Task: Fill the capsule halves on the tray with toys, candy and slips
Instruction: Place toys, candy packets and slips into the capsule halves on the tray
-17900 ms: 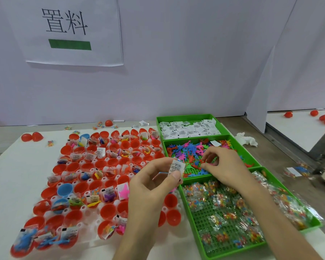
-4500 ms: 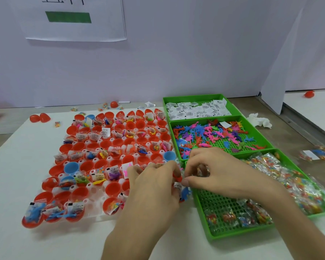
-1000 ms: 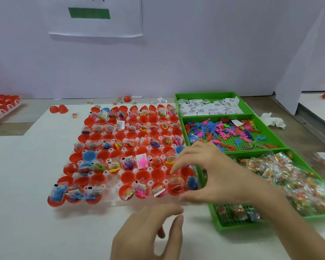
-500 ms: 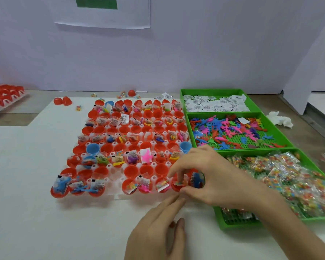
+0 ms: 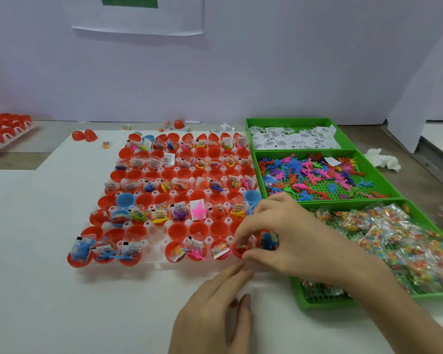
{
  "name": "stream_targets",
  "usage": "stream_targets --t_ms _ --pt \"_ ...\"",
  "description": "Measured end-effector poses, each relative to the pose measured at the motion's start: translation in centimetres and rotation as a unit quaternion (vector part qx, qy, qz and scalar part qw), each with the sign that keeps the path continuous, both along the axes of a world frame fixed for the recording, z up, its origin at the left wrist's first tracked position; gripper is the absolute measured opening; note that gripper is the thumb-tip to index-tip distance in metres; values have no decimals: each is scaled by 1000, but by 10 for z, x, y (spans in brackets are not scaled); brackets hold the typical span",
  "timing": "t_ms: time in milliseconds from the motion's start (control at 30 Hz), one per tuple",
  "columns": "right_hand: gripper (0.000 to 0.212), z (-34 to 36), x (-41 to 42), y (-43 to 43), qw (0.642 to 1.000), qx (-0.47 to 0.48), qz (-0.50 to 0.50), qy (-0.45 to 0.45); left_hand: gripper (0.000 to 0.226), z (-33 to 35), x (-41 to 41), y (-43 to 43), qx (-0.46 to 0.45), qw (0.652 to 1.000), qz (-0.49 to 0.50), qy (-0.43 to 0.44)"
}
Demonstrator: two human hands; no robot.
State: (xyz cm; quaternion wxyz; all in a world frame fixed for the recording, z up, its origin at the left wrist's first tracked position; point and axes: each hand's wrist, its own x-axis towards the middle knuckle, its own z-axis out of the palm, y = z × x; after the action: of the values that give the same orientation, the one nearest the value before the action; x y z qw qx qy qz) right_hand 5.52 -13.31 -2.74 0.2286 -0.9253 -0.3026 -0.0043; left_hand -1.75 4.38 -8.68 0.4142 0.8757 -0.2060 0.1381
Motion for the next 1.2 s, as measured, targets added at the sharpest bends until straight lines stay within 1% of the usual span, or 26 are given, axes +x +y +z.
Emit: stream_targets --t_ms 133,200,533,733,867,1000,1100,1200 --pt "6 1 0 3 1000 12 18 7 32 0 0 0 11 1000 0 -14" --pt "6 2 0 4 1000 13 17 2 31 -1 -1 0 12 1000 3 -23" --pt "21 1 -2 5 1000 -21 13 -3 29 -3 -1 0 27 999 0 -46" --pt "27 3 -3 4 1000 -19 20 -2 25 -6 1 0 23 998 -2 -62" --pt "31 2 -3 2 999 -23 26 -1 27 -11 2 1 42 997 -4 -61" --pt "35 2 -2 1 999 -18 27 -4 27 -15 4 0 35 997 -4 -69" --pt "42 9 -3 -4 1000 -9 13 1 26 -17 4 -1 35 998 -12 -54" --pt "50 24 -4 -16 999 21 -30 19 20 -15 6 0 45 998 -38 -36"
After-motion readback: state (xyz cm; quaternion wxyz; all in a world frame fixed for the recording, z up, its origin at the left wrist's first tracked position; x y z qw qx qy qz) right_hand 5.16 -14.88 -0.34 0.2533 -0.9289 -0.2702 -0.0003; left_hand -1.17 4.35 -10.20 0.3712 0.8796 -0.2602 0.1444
